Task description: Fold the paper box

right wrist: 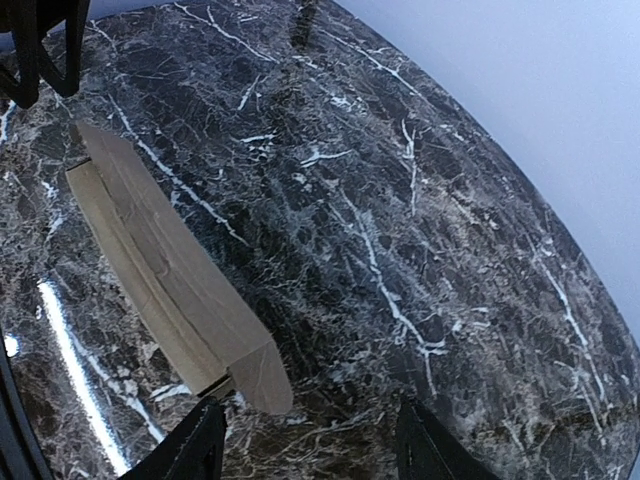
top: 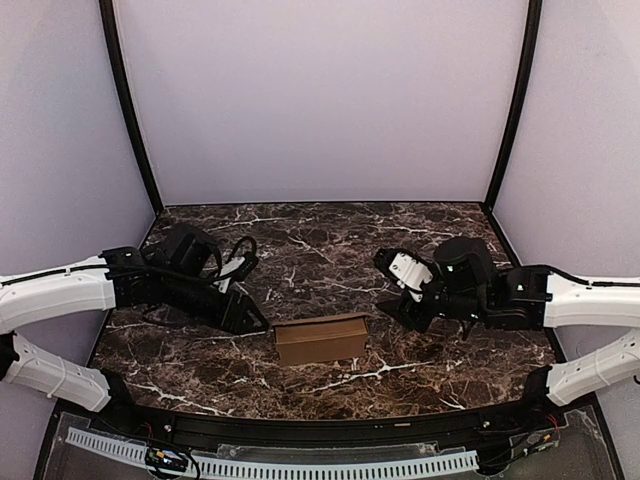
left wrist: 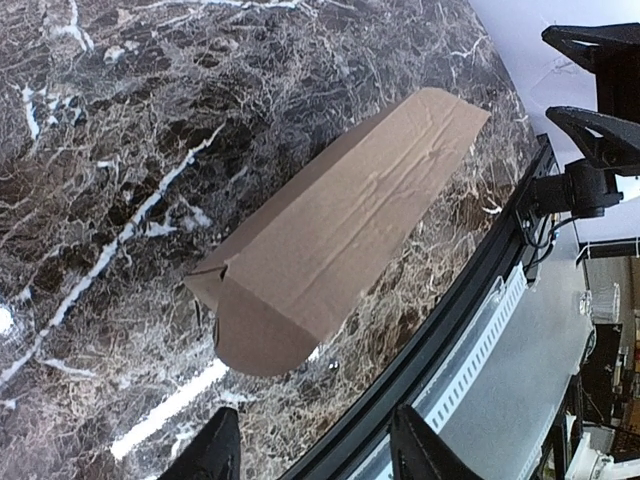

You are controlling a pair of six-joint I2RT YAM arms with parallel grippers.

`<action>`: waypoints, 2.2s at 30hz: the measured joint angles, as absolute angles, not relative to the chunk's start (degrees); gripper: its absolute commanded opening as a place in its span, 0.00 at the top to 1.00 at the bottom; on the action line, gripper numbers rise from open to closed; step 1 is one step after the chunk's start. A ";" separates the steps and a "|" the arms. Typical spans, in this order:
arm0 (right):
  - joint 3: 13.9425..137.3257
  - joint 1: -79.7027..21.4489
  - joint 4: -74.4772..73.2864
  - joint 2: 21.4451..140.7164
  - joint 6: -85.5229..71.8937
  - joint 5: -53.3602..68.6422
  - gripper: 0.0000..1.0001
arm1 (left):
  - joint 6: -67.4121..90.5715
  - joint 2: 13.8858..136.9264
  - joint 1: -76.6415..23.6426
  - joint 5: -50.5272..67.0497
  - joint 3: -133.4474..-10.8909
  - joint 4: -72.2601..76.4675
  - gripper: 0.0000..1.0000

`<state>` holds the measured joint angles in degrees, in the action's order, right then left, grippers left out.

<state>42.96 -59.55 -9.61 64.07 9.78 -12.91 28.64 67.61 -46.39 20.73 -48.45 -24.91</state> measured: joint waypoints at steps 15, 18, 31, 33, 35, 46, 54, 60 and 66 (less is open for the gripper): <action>41.04 -59.51 -11.94 68.38 4.21 -4.45 0.56 | 23.09 75.57 -50.96 16.08 -56.29 -35.44 0.53; 41.63 -59.51 -12.23 71.13 4.27 -4.47 0.58 | 22.70 77.69 -52.40 13.98 -57.28 -36.14 0.53; 45.15 -59.51 -12.53 74.46 5.61 -6.42 0.64 | 21.56 78.91 -54.00 6.76 -60.77 -38.72 0.54; 45.52 -59.51 -12.53 74.83 5.74 -6.48 0.66 | 21.56 79.29 -54.22 6.46 -60.80 -38.94 0.54; 45.60 -59.51 -12.56 75.02 5.91 -6.48 0.68 | 21.56 79.79 -54.43 6.37 -60.80 -39.07 0.54; 45.76 -59.53 -12.99 75.33 6.15 -6.46 0.79 | 21.54 81.43 -55.46 6.31 -60.80 -39.05 0.56; 46.17 -59.59 -13.37 75.33 6.17 -6.46 0.82 | 21.37 82.21 -55.64 5.45 -60.84 -38.81 0.59; 46.26 -59.59 -13.39 75.75 6.31 -6.74 0.77 | 21.17 82.83 -55.83 4.93 -61.08 -38.59 0.61; 47.22 -59.59 -13.50 77.19 6.66 -8.05 0.79 | 20.93 83.00 -55.94 4.80 -61.95 -38.41 0.63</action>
